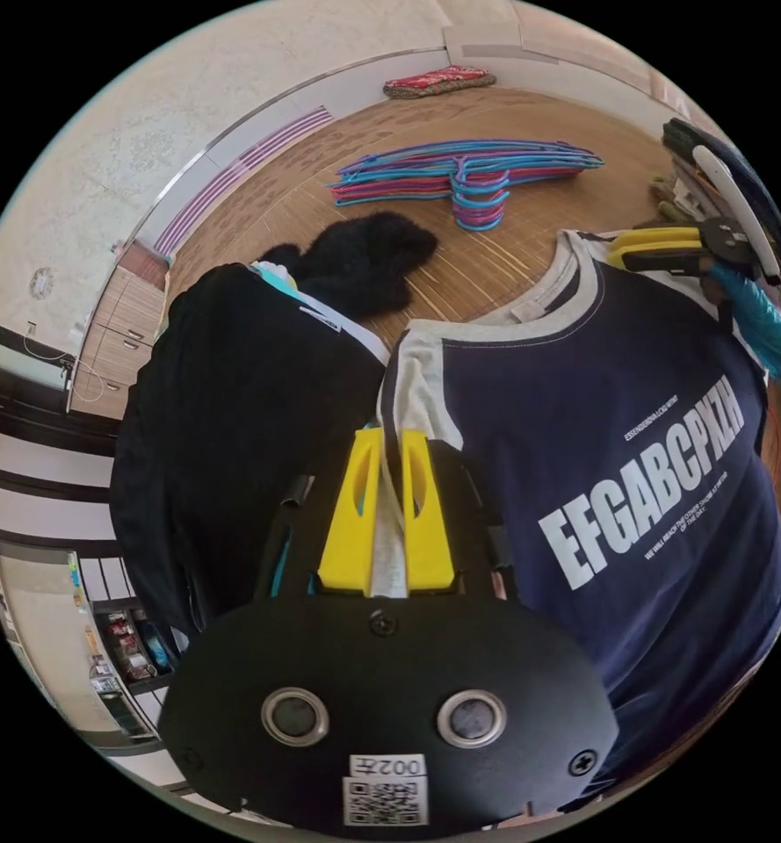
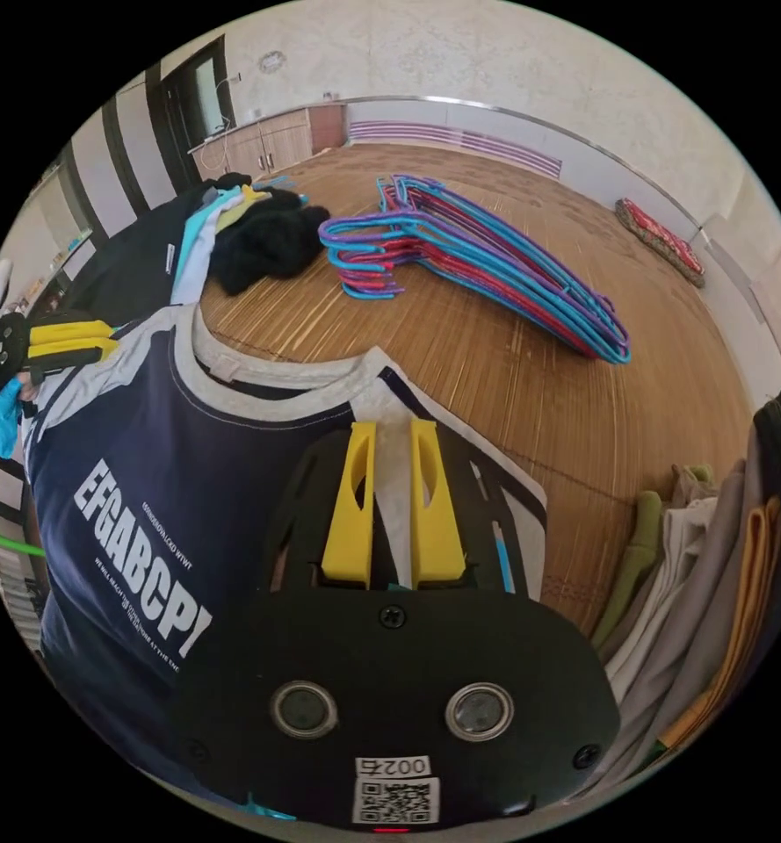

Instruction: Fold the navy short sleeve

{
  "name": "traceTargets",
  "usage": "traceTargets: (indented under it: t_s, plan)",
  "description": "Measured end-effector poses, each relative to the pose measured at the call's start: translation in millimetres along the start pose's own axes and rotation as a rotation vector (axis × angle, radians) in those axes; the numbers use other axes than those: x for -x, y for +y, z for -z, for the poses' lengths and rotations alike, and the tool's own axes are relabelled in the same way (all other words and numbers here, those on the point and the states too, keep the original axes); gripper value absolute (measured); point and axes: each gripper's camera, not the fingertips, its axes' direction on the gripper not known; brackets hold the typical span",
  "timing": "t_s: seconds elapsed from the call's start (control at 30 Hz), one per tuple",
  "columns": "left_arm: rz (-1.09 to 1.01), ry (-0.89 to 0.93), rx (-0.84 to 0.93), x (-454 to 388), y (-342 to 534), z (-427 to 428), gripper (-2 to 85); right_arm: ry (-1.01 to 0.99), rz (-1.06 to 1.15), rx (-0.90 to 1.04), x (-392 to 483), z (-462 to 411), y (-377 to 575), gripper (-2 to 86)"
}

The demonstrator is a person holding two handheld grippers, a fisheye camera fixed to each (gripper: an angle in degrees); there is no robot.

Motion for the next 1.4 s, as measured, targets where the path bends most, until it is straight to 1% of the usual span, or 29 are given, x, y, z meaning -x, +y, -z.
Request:
traceTargets:
  t_s: [0.1,0.27,0.33,0.4,0.6,0.83,0.9,1.1,1.23,1.4]
  plan:
    - [0.009,-0.025,0.007,8,3,-4,-0.7,-0.008,-0.031,0.003,-1,-4,-6,4.7]
    - [0.076,0.053,-0.008,24,16,8,-0.9,-0.041,-0.056,0.023,-2,0,-7,5.0]
    - [0.083,0.079,-0.031,30,29,26,-0.7,-0.035,-0.051,-0.002,3,11,-1,5.3]
    - [0.088,0.087,-0.061,34,42,42,0.7,-0.068,-0.021,-0.036,14,28,11,5.3]
    - [0.058,0.161,-0.115,36,98,89,3.4,-0.135,0.136,-0.028,66,63,53,5.6]
    - [0.024,0.212,-0.109,18,181,108,5.7,-0.151,0.245,-0.025,126,83,100,6.0]
    - [0.031,0.208,-0.109,15,200,110,5.9,-0.167,0.244,-0.014,142,83,110,6.2]
    - [0.07,0.106,-0.101,10,256,116,6.2,-0.193,0.244,-0.007,178,84,117,6.4]
    - [0.14,0.09,-0.117,17,287,121,6.2,-0.217,0.246,-0.022,194,89,110,6.4]
    - [0.152,0.09,-0.175,22,308,124,6.7,-0.228,0.291,-0.011,219,90,93,6.4]
